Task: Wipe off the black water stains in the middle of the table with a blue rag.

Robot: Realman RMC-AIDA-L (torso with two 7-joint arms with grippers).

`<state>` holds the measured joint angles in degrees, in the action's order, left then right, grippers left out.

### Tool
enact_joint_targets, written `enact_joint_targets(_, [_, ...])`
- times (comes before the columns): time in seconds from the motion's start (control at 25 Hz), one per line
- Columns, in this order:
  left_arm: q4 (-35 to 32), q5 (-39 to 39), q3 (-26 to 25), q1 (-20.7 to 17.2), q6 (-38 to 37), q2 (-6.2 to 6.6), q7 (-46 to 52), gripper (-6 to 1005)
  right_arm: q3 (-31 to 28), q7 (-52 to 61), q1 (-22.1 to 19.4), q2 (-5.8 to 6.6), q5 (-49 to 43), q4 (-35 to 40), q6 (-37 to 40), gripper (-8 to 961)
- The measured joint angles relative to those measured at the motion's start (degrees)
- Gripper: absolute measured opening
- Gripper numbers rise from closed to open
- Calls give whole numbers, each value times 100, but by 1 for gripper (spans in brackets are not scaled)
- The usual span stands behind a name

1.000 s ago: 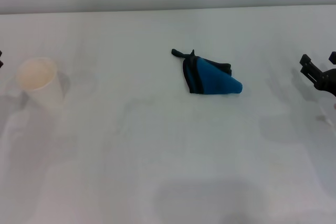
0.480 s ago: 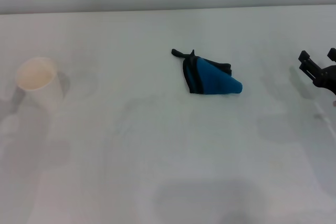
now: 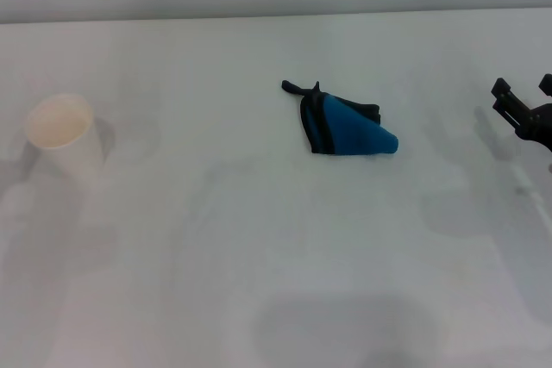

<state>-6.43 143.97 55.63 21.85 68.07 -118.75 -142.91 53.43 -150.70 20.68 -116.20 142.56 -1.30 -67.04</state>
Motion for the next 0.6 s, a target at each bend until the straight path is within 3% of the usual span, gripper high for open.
enact_joint_targets(0.6, [2,-30,35,3,27,-4,-13,887,20,21,-67,8,-18,-145,-364,841])
